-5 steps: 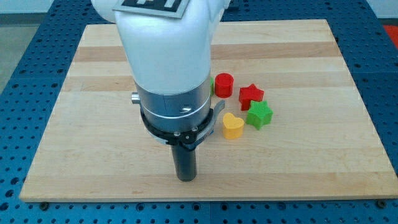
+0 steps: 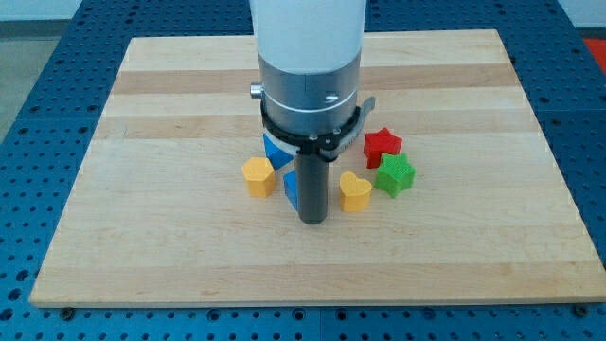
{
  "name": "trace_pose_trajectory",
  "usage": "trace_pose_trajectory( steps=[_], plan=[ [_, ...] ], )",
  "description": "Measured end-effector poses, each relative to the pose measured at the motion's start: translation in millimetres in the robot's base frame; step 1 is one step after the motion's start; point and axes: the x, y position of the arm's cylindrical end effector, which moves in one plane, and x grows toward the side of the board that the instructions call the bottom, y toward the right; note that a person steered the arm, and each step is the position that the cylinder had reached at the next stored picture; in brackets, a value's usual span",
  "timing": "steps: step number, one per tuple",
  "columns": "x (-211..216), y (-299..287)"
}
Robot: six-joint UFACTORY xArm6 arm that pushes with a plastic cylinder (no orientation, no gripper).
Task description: Push the blue cube towards the bottom left
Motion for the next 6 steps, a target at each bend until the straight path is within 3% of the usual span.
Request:
trace_pose_trajectory(
  steps=[3, 6],
  plan=[
    [-33.7, 57.2],
    [-33.1, -20.3]
  ],
)
